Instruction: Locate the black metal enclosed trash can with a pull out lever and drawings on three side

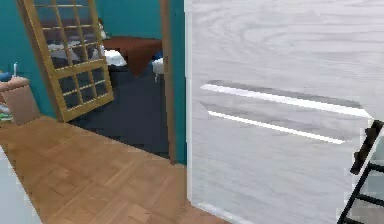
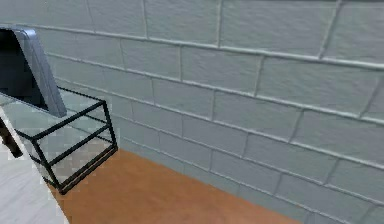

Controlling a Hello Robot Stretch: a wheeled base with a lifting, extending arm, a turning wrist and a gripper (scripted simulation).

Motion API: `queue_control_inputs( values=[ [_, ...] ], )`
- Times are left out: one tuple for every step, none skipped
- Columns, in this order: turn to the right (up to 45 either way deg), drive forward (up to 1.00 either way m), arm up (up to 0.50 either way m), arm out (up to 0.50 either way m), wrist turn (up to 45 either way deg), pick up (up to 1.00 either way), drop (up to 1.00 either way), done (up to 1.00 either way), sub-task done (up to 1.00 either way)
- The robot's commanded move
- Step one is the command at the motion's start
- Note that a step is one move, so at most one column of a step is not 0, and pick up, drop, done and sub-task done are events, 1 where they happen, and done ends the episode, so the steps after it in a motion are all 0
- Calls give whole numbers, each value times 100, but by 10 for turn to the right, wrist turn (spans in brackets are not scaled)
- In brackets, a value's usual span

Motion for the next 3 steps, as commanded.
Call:
queue_control_inputs(
  values=[
    [0,40,0,0,0,0,0,0,0],
    [-180,0,0,0,0,0,0,0,0],
    [0,40,0,0,0,0,0,0,0]
  ],
)
